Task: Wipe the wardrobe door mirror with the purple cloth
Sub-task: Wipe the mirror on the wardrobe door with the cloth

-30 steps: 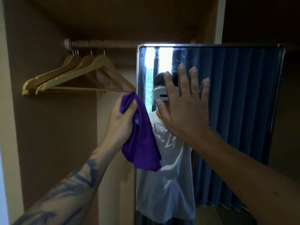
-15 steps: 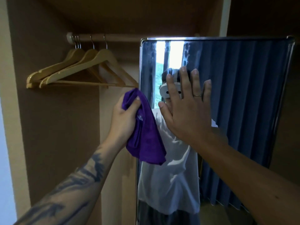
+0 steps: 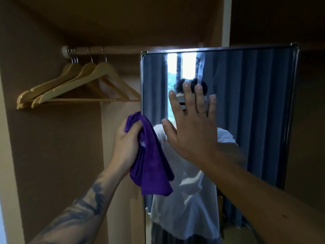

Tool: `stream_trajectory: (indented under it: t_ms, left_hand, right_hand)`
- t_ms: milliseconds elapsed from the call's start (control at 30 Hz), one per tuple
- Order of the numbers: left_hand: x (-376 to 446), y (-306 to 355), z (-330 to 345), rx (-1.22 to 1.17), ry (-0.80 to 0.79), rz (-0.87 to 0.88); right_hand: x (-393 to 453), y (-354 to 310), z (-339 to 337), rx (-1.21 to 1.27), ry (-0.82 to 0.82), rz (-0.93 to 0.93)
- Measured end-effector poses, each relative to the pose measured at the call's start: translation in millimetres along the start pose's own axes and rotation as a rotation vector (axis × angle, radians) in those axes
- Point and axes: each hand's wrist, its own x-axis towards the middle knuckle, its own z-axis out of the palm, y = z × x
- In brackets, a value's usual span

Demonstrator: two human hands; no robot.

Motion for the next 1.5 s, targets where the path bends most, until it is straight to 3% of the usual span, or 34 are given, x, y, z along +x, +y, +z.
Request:
stream_trajectory:
  t_ms: [167,467,767,1033,1300,1500]
  left_hand:
    - [-21,-19,-4,-0.014,0.012,-0.040]
    - [4,1,2,-0.022,0.071,0.097]
    - [-72,-67,-14,-0.076,0.087,-0.108]
    - [-21,-17,-3,-0.040,0.061,0.052]
    - [-78,-69,-17,-0.130,0.033,-0.160]
    - [-48,-43,-16,-0.120,0.024,-0.080]
  right_hand:
    - [-9,0,3,-0.016,0.005,-0.017]
    - [-15,-2,-1,0.011,0.014,0.001]
    - [-44,-2,2,0.036,-0.013,-0.019]
    - [-74,-14,-1,0.070,-0.109,0.034]
    - [-103,-24,5,0.068,-0.114,0.038]
    - [-106,-25,7,0.075,-0.127,0.047]
